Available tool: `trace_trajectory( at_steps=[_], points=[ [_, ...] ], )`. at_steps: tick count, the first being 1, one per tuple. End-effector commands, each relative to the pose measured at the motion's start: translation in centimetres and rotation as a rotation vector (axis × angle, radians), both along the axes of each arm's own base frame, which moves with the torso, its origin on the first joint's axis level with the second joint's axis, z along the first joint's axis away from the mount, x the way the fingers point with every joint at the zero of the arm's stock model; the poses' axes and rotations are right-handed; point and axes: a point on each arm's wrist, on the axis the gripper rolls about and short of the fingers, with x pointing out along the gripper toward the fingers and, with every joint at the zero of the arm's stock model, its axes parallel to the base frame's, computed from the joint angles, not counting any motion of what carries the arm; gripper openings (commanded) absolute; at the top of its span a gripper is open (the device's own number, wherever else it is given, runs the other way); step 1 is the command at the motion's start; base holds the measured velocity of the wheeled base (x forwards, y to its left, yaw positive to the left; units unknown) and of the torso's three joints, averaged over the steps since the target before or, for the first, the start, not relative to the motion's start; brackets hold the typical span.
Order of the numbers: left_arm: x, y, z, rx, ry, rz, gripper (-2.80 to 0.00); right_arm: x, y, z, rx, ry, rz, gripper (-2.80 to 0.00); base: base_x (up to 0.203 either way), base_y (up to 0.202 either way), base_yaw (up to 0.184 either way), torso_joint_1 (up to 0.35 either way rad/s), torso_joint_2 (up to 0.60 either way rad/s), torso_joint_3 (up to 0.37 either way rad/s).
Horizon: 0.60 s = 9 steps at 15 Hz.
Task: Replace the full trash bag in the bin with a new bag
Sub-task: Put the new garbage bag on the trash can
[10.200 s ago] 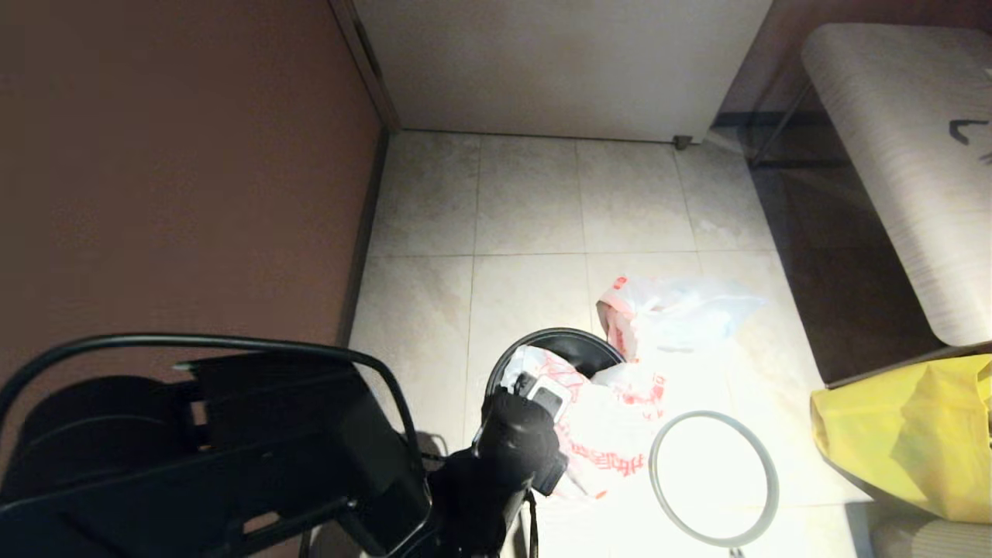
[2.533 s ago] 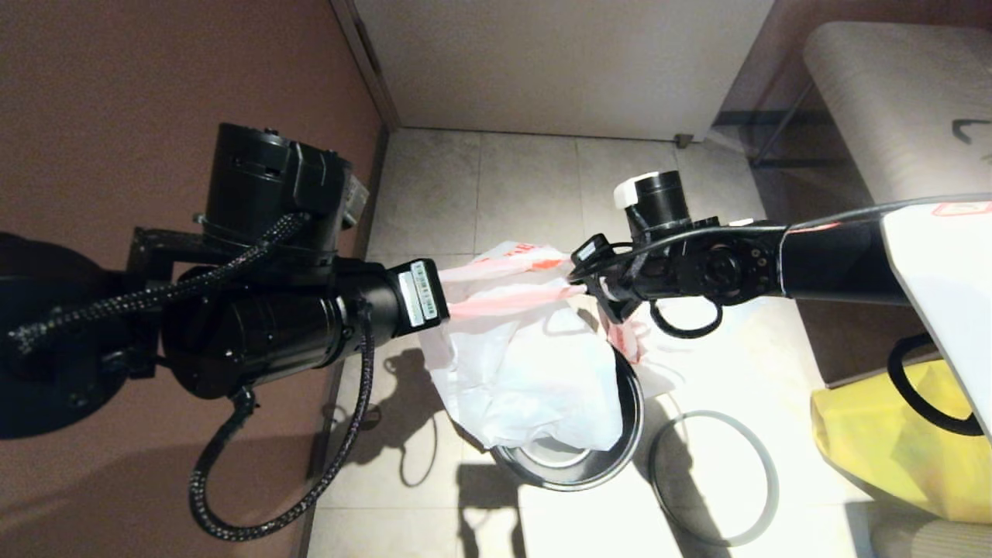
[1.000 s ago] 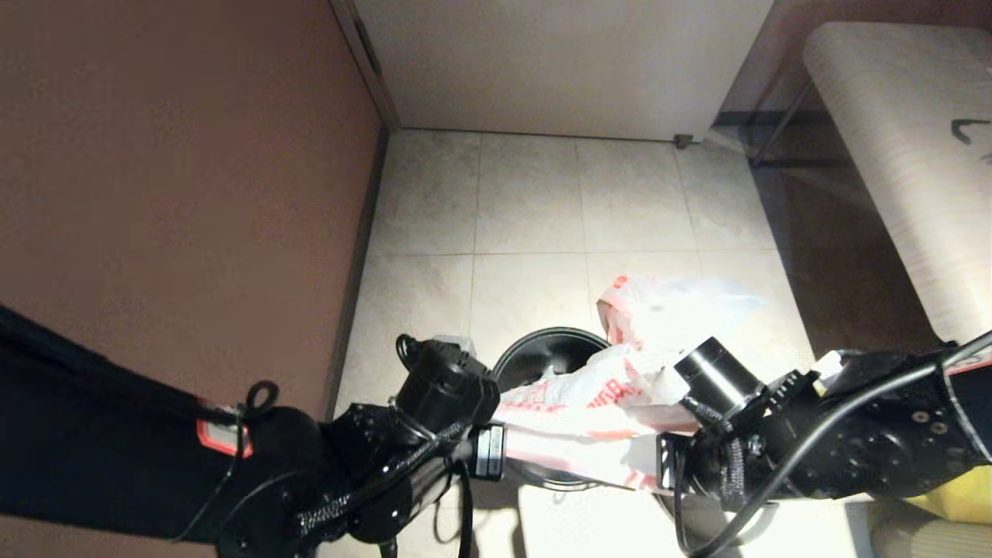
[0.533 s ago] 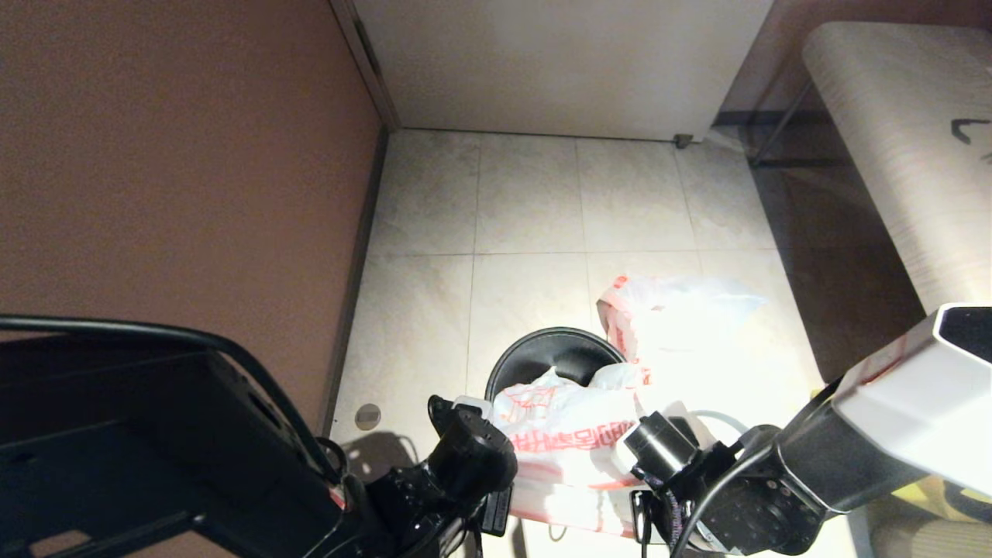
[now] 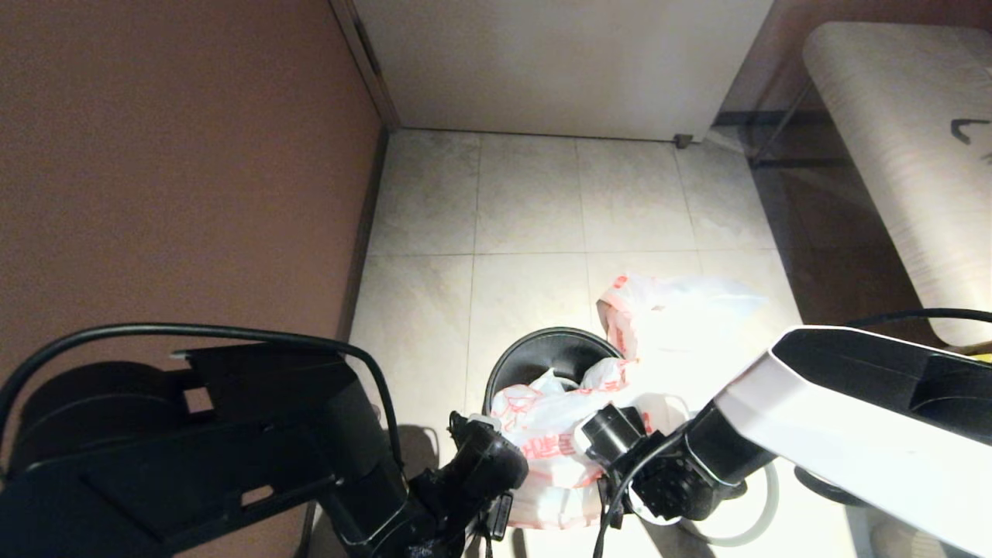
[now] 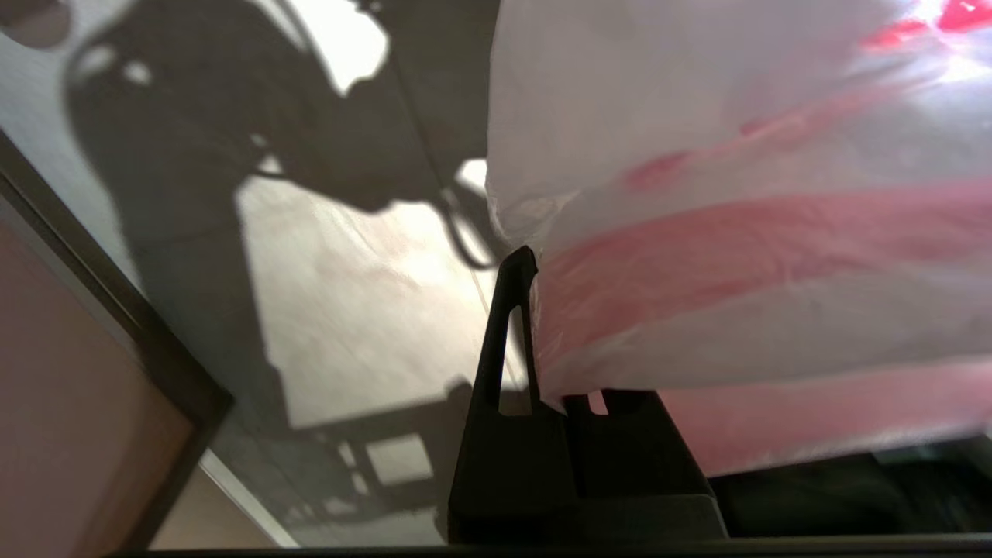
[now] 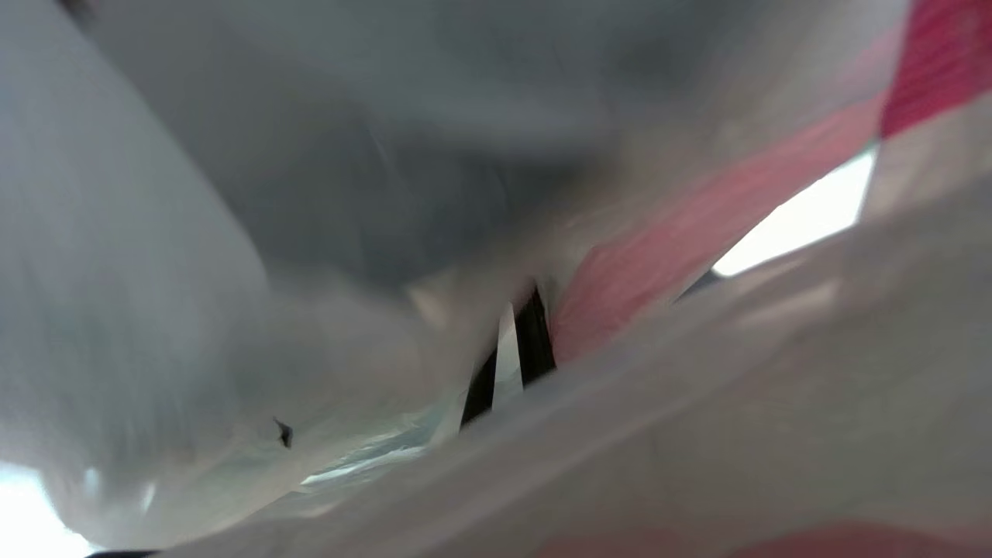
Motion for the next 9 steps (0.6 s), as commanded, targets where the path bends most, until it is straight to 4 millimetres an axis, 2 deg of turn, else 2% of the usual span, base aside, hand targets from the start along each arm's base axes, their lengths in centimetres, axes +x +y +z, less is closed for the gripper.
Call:
trace_trajectory(
  at_steps=[1, 4, 9],
  points=[
    [2.1, 0.3, -1.8, 0.035, 0.009, 0.026, -2.80, 2.1, 0.6, -2.1, -0.018, 0.008, -0.006, -2.80, 0.000, 0.000, 0.000, 0.000, 0.00, 0.000],
    [4.4, 0.3, -1.3, -0.001, -0.038, 0.068, -2.80, 4.8, 1.8, -1.8, 0.023, -0.049, -0.015, -2.80, 0.000, 0.000, 0.000, 0.000, 0.00, 0.000],
    [7.0, 1.1, 0.3, -0.094, -0.224, 0.175, -2.80, 8.3, 4.1, 1.5, 0.125, -0.198, -0.010, -2.80, 0.000, 0.000, 0.000, 0.000, 0.00, 0.000]
  ],
)
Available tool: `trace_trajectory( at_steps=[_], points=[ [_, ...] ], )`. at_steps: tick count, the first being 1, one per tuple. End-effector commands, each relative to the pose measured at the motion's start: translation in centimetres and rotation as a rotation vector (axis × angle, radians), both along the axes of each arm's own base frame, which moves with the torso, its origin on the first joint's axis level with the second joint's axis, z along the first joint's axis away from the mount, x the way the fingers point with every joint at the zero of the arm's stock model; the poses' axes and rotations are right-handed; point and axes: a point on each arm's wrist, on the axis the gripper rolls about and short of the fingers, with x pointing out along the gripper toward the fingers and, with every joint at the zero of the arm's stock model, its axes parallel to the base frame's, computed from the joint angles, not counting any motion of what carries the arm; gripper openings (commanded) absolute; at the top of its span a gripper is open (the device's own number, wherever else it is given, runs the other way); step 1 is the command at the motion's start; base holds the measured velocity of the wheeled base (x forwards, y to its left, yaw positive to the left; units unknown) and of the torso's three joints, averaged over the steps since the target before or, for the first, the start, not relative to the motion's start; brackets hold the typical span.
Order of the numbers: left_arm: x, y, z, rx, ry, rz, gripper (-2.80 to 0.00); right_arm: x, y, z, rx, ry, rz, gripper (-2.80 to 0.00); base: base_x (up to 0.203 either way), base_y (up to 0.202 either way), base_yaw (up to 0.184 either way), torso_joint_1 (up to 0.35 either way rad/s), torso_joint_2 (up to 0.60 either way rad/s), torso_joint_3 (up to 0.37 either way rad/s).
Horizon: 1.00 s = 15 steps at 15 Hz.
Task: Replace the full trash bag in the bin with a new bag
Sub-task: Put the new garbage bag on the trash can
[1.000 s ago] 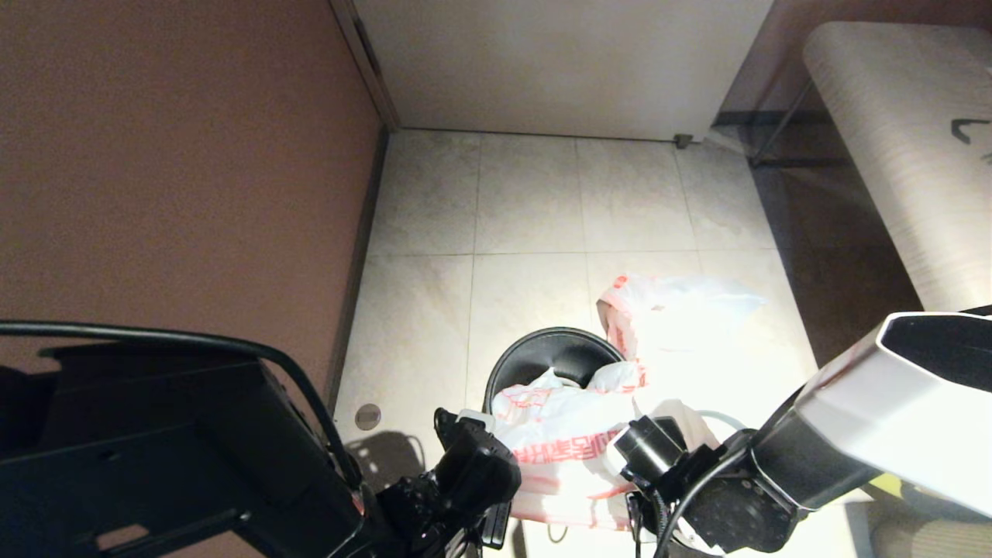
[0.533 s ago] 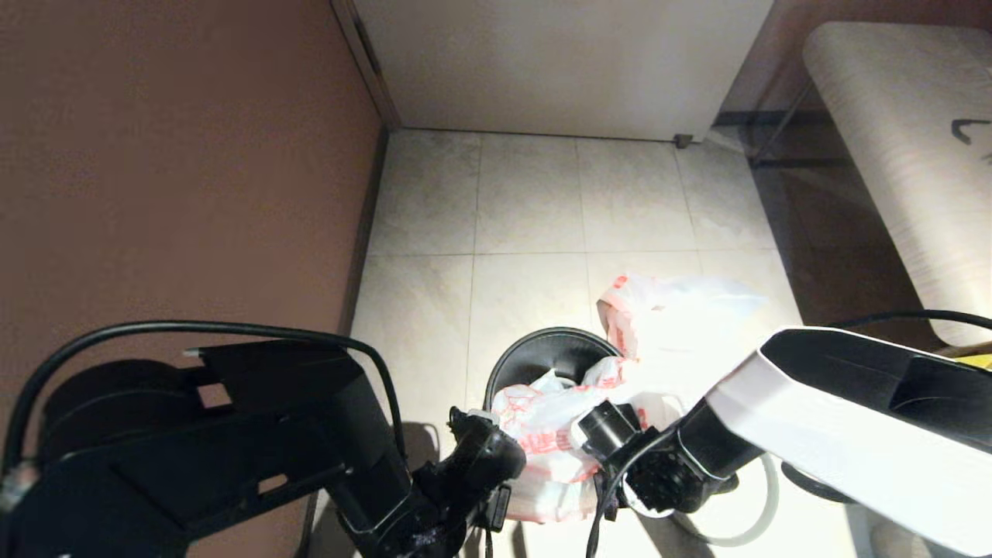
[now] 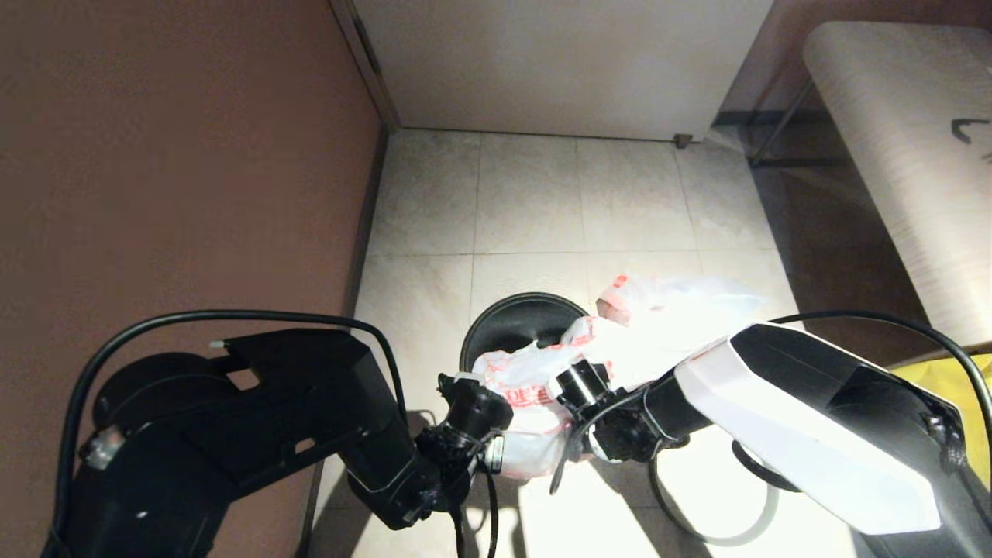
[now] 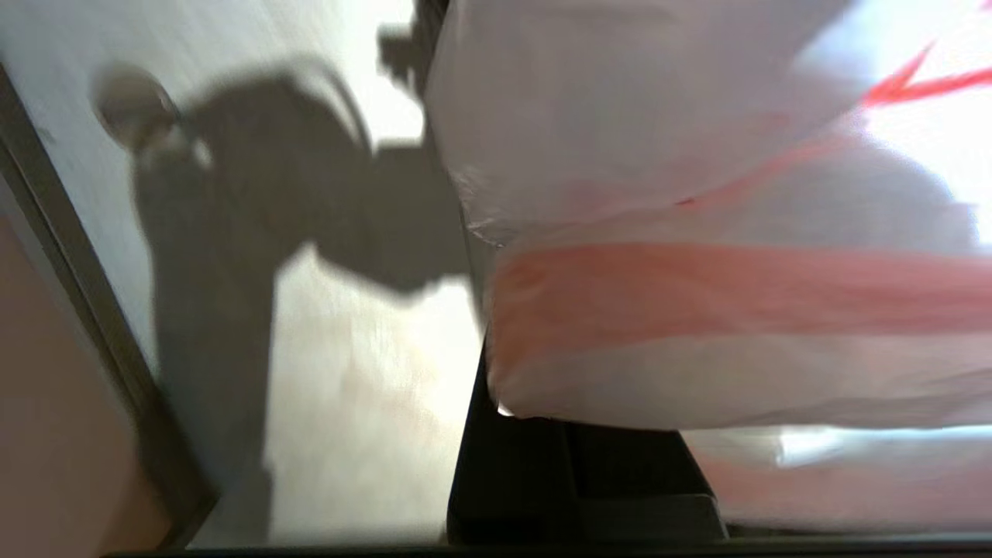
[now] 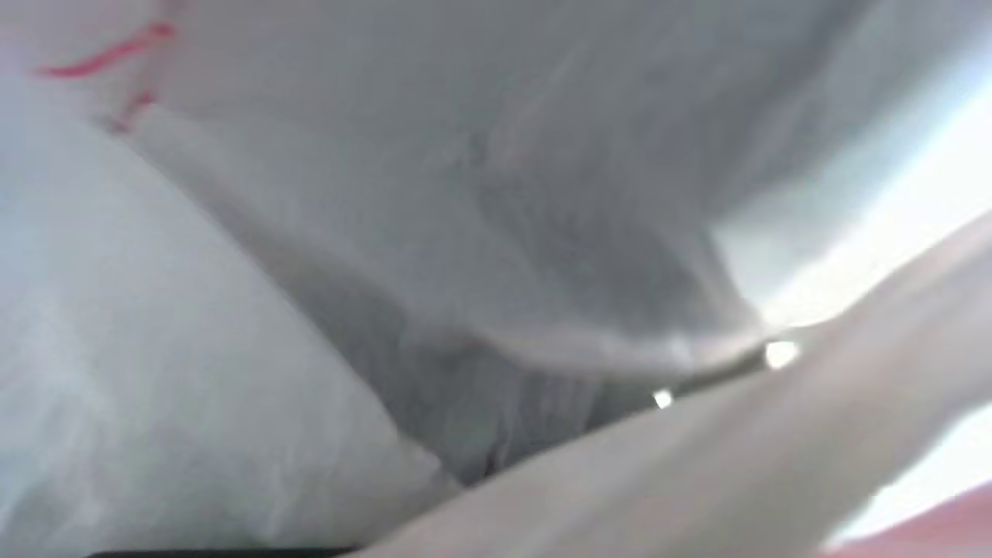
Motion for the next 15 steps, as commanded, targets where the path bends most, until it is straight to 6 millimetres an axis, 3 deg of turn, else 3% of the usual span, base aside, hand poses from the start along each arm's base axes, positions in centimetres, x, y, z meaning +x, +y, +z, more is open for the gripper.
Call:
trace_trajectory(
  at_steps=[1, 4, 7, 10, 15],
  points=[
    [1.7, 0.9, 0.8, -0.041, -0.096, 0.067, -2.80, 1.5, 1.2, 1.6, 0.041, -0.074, 0.012, -2.80, 0.000, 0.000, 0.000, 0.000, 0.00, 0.000],
    [4.5, 3.6, 2.1, -0.050, -0.179, 0.158, -2.80, 3.1, 2.4, 4.4, 0.066, -0.173, 0.055, -2.80, 0.000, 0.000, 0.000, 0.000, 0.00, 0.000],
    [7.0, 5.1, 2.7, -0.076, -0.225, 0.222, -2.80, 4.4, 2.8, 5.7, 0.071, -0.236, 0.076, -2.80, 0.000, 0.000, 0.000, 0.000, 0.00, 0.000],
    [7.6, 5.0, 2.7, -0.097, -0.258, 0.231, -2.80, 3.6, 2.2, 5.3, 0.045, -0.207, 0.068, -2.80, 0.000, 0.000, 0.000, 0.000, 0.00, 0.000],
    [7.0, 4.9, 2.1, -0.097, -0.245, 0.233, -2.80, 2.8, 2.3, 4.7, 0.063, -0.208, -0.004, -2.80, 0.000, 0.000, 0.000, 0.000, 0.00, 0.000]
  ],
)
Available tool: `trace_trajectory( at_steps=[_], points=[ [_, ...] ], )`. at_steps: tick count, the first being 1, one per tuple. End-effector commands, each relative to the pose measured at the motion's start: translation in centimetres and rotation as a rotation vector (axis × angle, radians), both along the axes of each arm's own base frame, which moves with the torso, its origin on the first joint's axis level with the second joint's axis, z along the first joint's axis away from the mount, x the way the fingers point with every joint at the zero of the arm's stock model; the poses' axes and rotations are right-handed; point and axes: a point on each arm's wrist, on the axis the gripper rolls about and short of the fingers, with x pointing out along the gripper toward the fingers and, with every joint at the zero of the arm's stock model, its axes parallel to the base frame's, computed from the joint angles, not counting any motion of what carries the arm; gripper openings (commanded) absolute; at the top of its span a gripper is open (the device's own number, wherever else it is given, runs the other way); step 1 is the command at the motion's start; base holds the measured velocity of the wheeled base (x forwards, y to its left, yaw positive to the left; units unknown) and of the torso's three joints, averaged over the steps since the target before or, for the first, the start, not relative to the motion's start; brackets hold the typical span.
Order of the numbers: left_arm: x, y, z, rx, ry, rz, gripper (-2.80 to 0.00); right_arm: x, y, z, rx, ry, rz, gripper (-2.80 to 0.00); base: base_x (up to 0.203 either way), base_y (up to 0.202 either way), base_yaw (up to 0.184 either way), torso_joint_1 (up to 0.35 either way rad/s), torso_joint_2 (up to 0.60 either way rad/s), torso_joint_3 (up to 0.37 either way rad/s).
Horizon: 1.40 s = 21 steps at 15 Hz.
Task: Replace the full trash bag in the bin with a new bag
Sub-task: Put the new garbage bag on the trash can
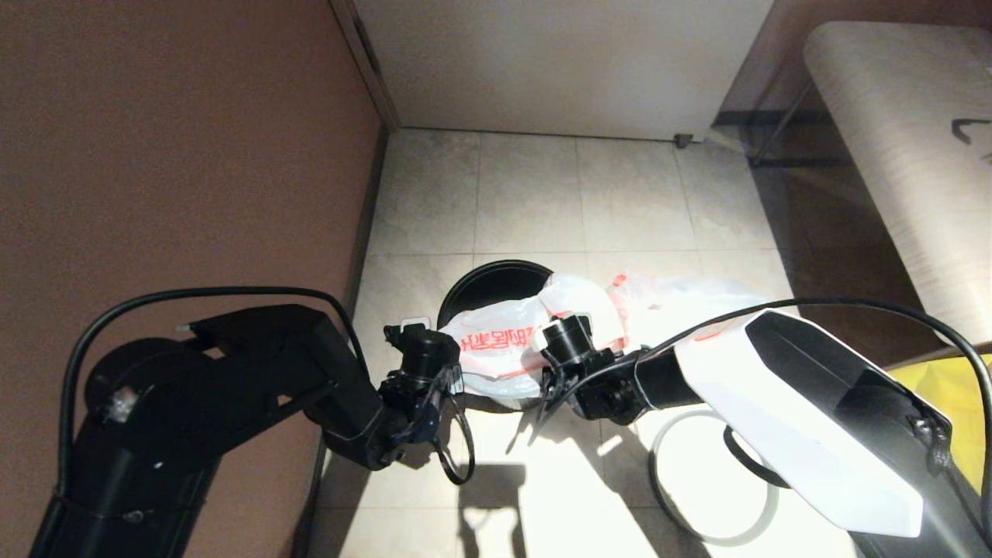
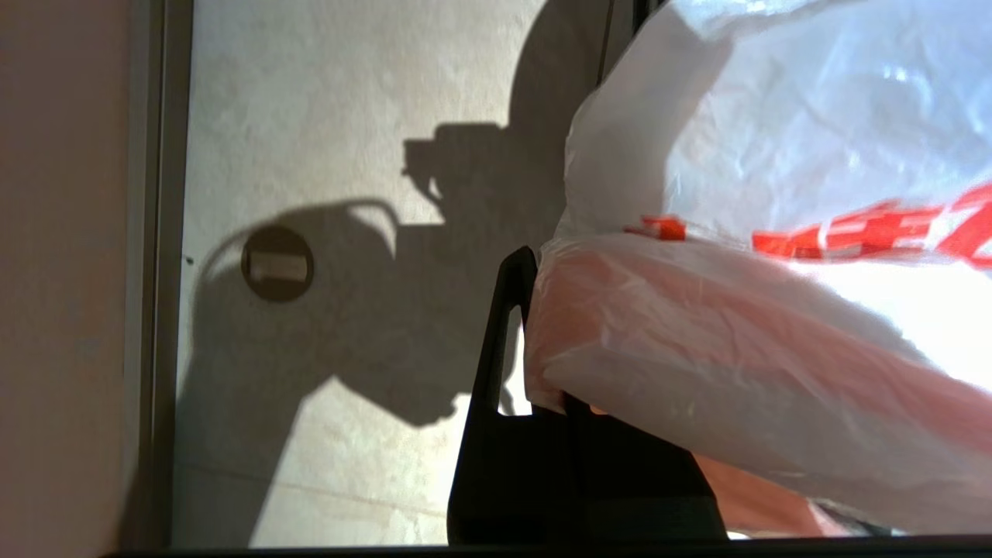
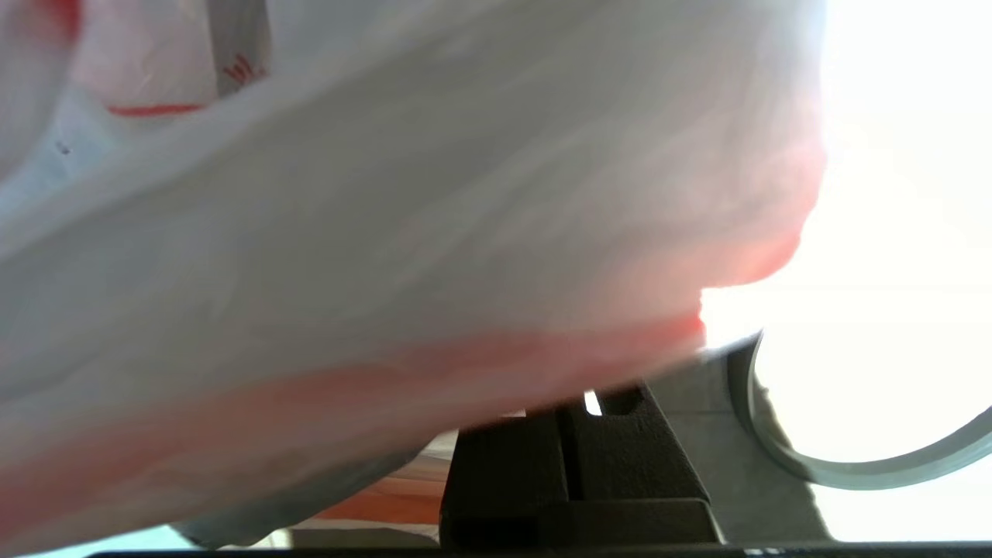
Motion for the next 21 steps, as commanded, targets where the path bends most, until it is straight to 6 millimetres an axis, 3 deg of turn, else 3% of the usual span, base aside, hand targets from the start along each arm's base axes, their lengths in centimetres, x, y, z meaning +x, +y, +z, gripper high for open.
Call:
trace_trajectory(
  at_steps=[1, 3, 6, 7, 8, 11, 16, 18, 21],
  points=[
    [-0.3, -0.1, -0.7, 0.007, 0.016, -0.001, -2.80, -0.2, -0.1, -0.4, -0.001, 0.009, -0.013, -2.80, 0.000, 0.000, 0.000, 0.000, 0.00, 0.000],
    [-0.3, -0.2, -1.3, 0.012, 0.028, -0.003, -2.80, -0.2, -0.1, -1.1, -0.004, 0.020, -0.022, -2.80, 0.000, 0.000, 0.000, 0.000, 0.00, 0.000],
    [-0.4, -0.3, -1.1, 0.010, 0.020, -0.007, -2.80, -0.4, 0.0, -0.6, 0.005, 0.012, -0.018, -2.80, 0.000, 0.000, 0.000, 0.000, 0.00, 0.000],
    [-0.7, -0.3, -1.2, 0.015, 0.027, -0.012, -2.80, -0.6, 0.2, -0.5, 0.003, 0.013, -0.016, 0.00, 0.000, 0.000, 0.000, 0.000, 0.00, 0.000],
    [-1.0, -0.3, -0.9, 0.016, 0.028, -0.017, 0.00, -0.8, 0.3, -0.4, 0.011, 0.013, -0.016, 0.00, 0.000, 0.000, 0.000, 0.000, 0.00, 0.000],
    [-2.5, 0.0, 1.1, 0.005, 0.015, -0.031, 0.00, -2.1, 0.8, 0.3, 0.009, 0.022, 0.004, 0.00, 0.000, 0.000, 0.000, 0.000, 0.00, 0.000],
    [-8.2, 2.5, 5.1, -0.042, 0.045, -0.086, 0.00, -2.1, 0.8, -0.5, -0.006, 0.039, 0.002, 0.00, 0.000, 0.000, 0.000, 0.000, 0.00, 0.000],
    [-9.5, 3.0, 5.3, -0.134, 0.104, -0.103, 0.00, -2.1, 0.8, -1.0, -0.010, 0.044, 0.002, 0.00, 0.000, 0.000, 0.000, 0.000, 0.00, 0.000],
    [-9.7, 2.1, 4.8, -0.240, 0.212, -0.146, 0.00, -2.0, 0.8, -1.4, -0.012, 0.048, 0.002, 0.00, 0.000, 0.000, 0.000, 0.000, 0.00, 0.000]
  ],
)
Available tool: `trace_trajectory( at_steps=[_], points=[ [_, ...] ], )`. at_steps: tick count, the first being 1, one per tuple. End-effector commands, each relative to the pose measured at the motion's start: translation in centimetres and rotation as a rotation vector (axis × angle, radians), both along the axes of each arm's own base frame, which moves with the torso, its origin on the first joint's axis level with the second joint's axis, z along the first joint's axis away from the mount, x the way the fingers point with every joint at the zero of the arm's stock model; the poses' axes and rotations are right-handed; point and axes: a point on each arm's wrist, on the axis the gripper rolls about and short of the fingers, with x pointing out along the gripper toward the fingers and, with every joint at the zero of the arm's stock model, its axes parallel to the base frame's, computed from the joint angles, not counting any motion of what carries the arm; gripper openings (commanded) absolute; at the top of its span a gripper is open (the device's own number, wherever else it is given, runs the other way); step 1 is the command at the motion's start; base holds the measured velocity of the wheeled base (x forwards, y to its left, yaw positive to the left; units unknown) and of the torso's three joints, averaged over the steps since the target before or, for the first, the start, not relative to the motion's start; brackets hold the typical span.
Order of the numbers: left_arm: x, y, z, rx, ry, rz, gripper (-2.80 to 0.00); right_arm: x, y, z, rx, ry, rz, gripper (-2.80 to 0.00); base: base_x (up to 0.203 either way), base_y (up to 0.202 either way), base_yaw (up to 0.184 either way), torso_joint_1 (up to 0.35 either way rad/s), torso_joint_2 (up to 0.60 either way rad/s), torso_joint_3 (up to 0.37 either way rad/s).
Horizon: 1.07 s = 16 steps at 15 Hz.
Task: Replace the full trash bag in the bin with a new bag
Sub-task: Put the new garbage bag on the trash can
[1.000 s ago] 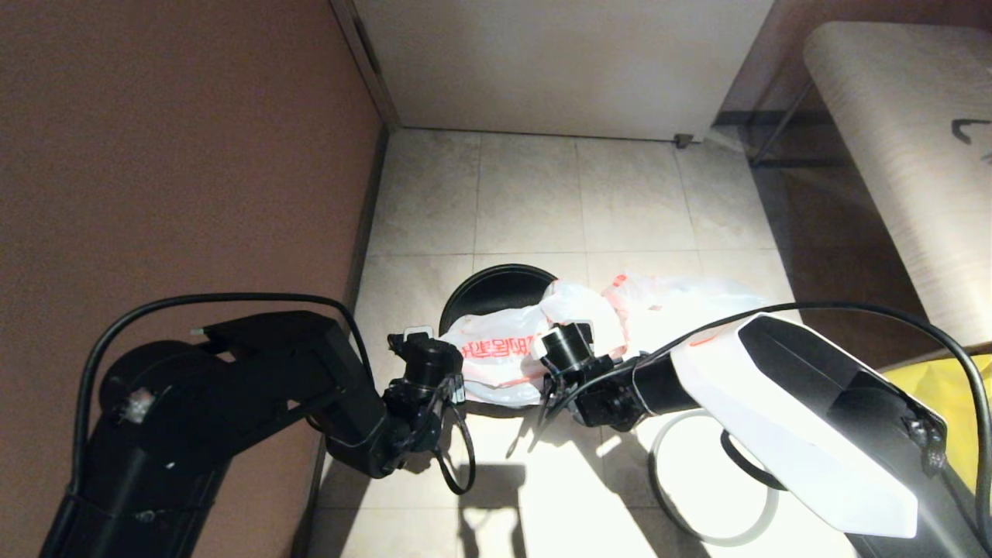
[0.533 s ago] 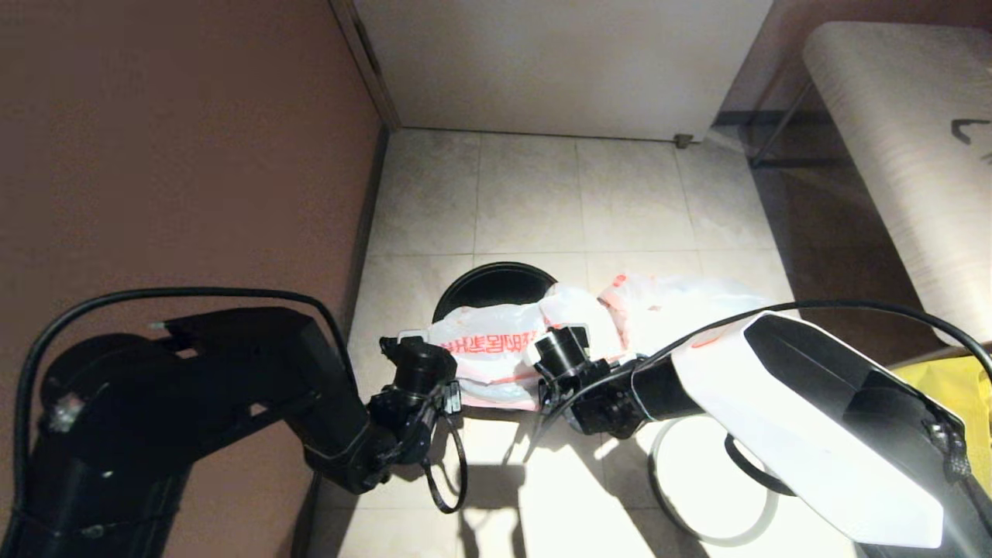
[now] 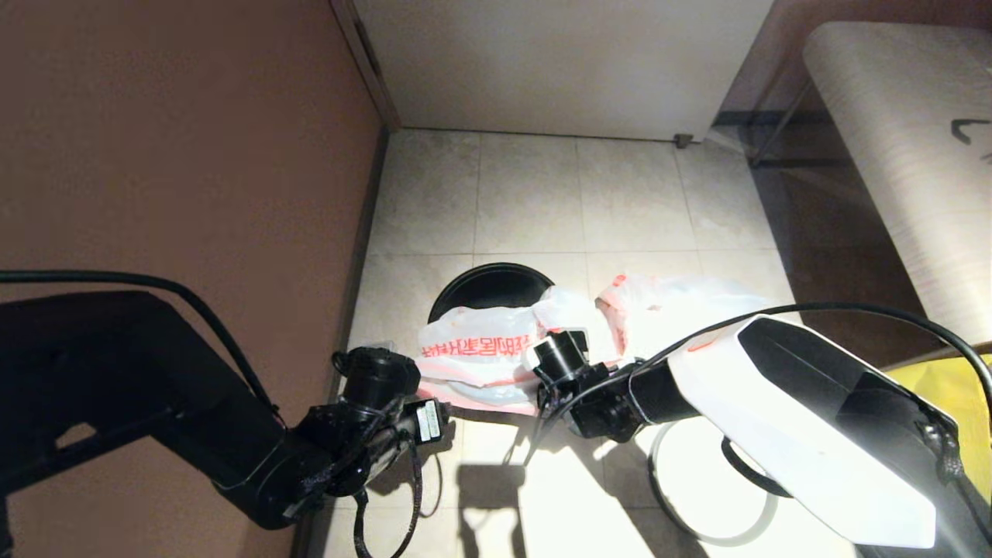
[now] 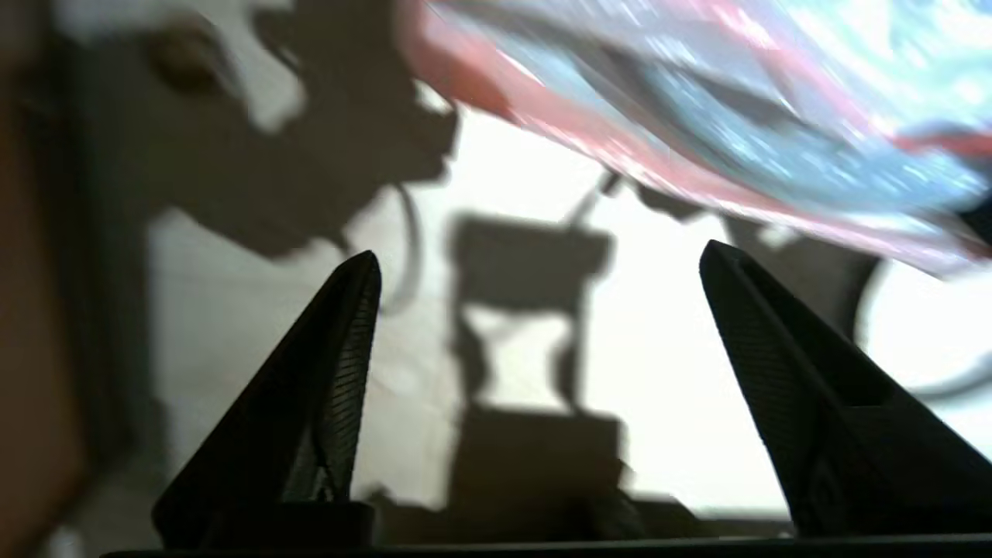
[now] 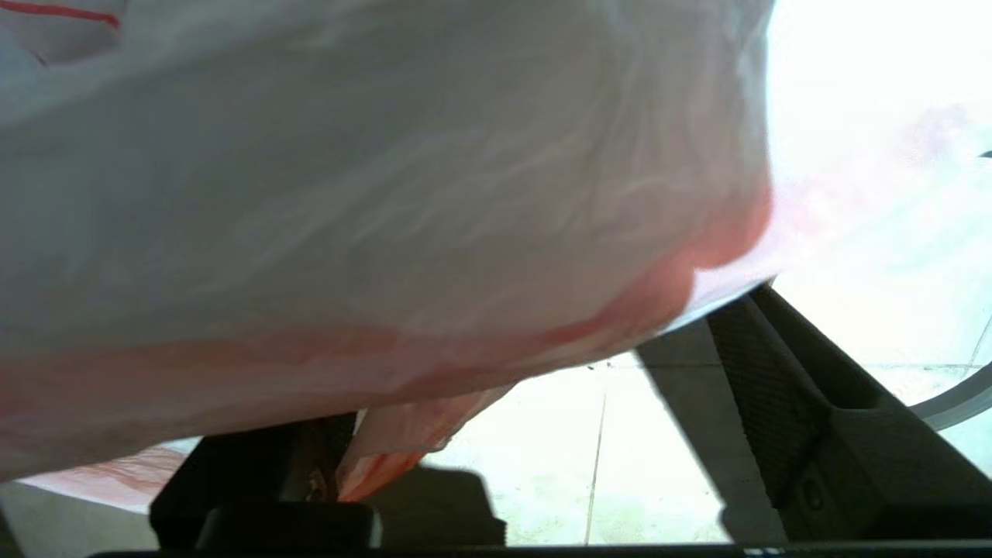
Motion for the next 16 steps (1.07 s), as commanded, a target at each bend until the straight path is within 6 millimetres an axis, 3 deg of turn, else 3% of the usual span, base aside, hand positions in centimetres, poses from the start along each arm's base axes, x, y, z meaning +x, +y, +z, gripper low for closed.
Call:
trace_trajectory(
  at_steps=[1, 8, 13, 16],
  points=[
    [0.5, -0.7, 0.4, -0.064, 0.024, -0.003, 0.00, 0.0, 0.1, -0.5, -0.003, 0.004, -0.004, 0.00, 0.000, 0.000, 0.000, 0.000, 0.00, 0.000],
    [4.9, -2.9, -2.0, -0.124, 0.099, 0.052, 0.00, 0.1, 0.1, -0.2, 0.004, -0.002, -0.004, 0.00, 0.000, 0.000, 0.000, 0.000, 0.00, 0.000],
    [7.7, -2.2, -1.1, -0.145, 0.028, 0.112, 0.00, 0.1, 0.1, -0.2, 0.005, -0.002, -0.004, 0.00, 0.000, 0.000, 0.000, 0.000, 0.00, 0.000],
    [8.1, -2.3, -0.2, -0.161, -0.002, 0.110, 0.00, 0.0, 0.0, -0.4, 0.001, 0.003, -0.004, 0.00, 0.000, 0.000, 0.000, 0.000, 0.00, 0.000]
  ],
)
